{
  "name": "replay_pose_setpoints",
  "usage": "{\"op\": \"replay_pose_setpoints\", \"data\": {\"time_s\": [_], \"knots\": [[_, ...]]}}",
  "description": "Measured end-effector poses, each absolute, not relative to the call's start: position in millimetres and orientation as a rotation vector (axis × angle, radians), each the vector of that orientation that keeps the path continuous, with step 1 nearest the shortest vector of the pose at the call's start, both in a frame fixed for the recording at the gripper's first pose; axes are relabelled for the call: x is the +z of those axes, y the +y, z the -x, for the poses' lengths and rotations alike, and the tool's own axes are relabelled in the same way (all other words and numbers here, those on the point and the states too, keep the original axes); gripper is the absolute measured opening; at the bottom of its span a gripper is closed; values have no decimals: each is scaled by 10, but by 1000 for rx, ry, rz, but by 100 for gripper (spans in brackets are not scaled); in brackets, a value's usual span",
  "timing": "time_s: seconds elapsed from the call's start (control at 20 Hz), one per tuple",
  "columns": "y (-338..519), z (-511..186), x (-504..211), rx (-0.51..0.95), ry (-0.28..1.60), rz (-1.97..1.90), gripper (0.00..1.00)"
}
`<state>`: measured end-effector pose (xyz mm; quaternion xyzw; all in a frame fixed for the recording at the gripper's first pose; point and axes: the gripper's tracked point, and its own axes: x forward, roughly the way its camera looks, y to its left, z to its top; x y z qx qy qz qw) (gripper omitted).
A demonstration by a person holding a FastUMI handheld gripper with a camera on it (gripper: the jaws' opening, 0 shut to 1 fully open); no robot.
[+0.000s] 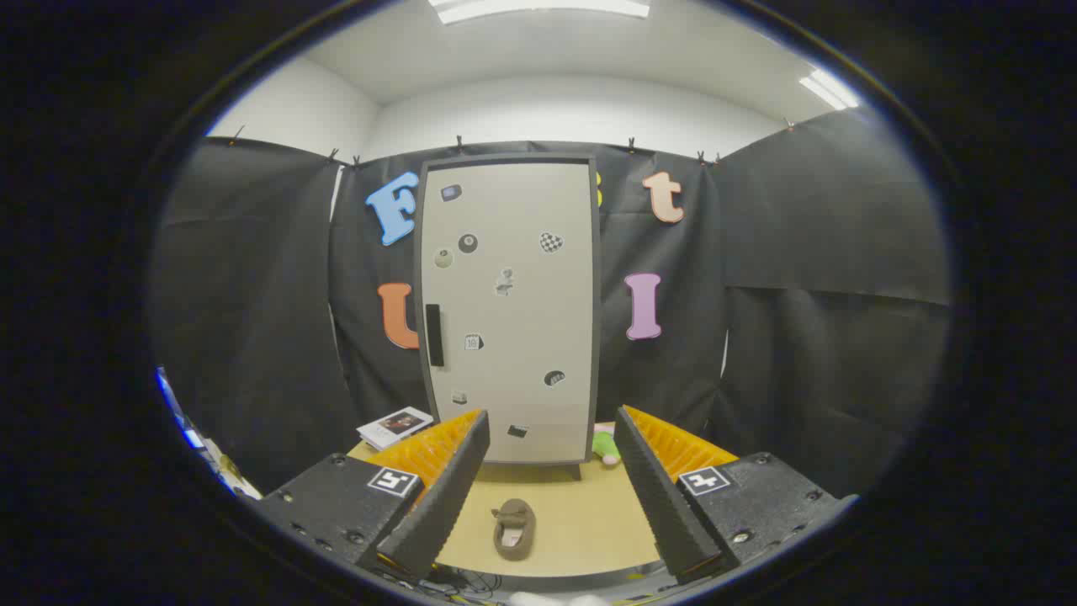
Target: Open the shoe cabinet door, grab the shoes and put them into the shoe cabinet, then close the shoe cabinet door.
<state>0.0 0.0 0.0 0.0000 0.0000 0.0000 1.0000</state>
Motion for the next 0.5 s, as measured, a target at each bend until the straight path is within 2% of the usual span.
{"op": "replay_pose_setpoints", "data": {"time_s": [0.5], "knots": [[170, -119, -5, -8, 3, 7, 98]]}}
